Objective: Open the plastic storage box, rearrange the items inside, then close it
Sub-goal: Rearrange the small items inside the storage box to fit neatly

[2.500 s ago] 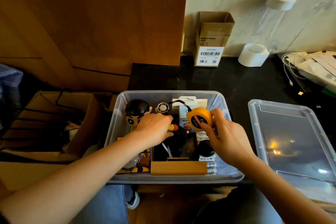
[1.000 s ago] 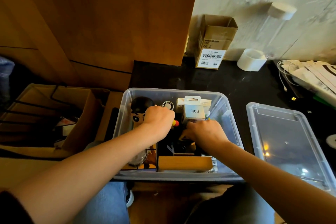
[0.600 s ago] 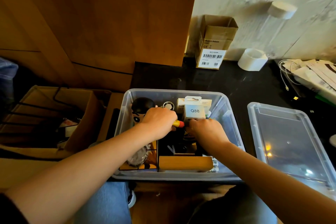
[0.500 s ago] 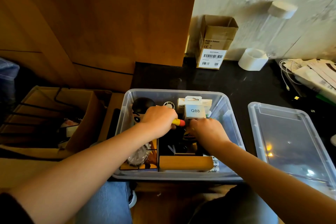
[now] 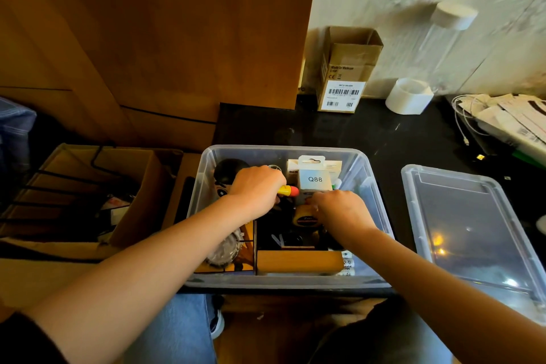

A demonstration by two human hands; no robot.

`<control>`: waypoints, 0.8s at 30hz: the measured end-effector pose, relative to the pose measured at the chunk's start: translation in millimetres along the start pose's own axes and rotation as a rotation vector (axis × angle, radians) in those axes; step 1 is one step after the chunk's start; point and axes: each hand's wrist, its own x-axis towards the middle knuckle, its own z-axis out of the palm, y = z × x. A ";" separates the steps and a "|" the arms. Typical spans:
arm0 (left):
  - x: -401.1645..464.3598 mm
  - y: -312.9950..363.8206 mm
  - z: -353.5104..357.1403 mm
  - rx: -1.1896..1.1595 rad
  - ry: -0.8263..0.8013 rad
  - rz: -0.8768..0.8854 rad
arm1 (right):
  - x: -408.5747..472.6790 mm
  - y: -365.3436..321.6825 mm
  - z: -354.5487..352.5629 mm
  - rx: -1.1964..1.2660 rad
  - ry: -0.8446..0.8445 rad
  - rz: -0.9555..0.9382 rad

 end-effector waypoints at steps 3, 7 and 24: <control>-1.5 0.8 -2.8 0.023 0.009 -0.004 | 2.4 1.5 0.7 0.023 -0.025 0.027; -2.6 1.8 -7.3 -0.067 -0.002 -0.054 | 0.8 4.6 -5.7 0.057 -0.070 0.033; -30.0 17.5 -43.6 -0.904 -0.081 0.057 | -36.0 7.7 -46.7 0.652 0.311 -0.051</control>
